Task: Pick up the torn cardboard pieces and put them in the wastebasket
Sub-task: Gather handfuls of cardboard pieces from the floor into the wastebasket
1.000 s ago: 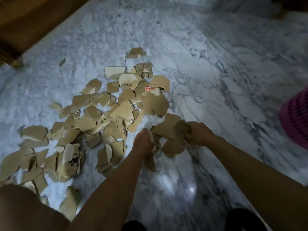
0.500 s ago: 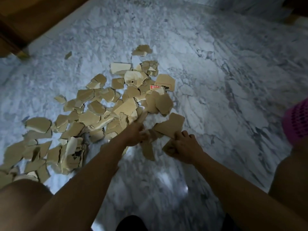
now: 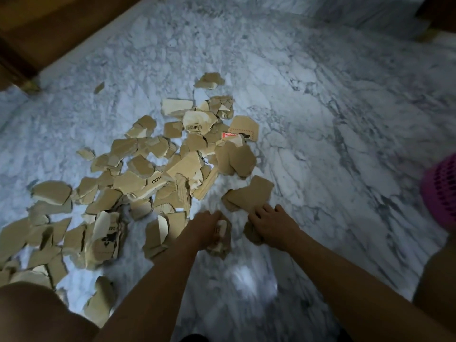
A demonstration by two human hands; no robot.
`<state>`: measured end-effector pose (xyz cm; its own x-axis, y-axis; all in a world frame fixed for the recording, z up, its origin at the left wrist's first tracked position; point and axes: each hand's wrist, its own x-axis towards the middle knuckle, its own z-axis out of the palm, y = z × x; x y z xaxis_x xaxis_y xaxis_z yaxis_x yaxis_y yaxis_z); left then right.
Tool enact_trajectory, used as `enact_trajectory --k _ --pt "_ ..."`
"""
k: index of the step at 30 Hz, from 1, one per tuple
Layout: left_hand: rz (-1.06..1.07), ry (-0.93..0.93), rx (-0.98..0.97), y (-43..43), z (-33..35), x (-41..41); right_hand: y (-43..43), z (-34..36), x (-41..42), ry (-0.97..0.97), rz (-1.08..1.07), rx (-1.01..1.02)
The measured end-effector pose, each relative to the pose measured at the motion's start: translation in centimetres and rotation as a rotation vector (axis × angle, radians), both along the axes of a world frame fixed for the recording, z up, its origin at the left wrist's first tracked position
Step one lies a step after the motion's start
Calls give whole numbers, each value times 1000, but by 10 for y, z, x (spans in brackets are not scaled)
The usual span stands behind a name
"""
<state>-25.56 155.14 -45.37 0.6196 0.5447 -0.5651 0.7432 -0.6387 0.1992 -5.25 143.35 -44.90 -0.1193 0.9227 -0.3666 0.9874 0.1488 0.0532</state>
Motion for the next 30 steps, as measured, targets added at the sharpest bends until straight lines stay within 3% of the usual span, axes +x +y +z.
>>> enact_trajectory --k 3,5,11,14,16,20,24,30 --pt "-22 -42 61 -3 2 0 5 7 -3 -44 -20 33" --pt "-2 -85 29 -7 6 2 3 5 -3 -30 -36 -113" --pt "103 -75 -21 -11 3 9 17 26 28 449 -520 -188" --pt "146 -66 2 -10 5 15 9 20 43 414 -683 -140" --pt "168 -42 26 -12 4 17 -11 11 41 277 -745 -198" --pt "181 17 57 -12 -6 20 2 29 44 206 -727 -336" --pt "164 56 59 3 -7 21 70 40 49 306 -513 -222" --pt "212 -124 39 -3 -17 6 73 -5 20 228 -510 -99"
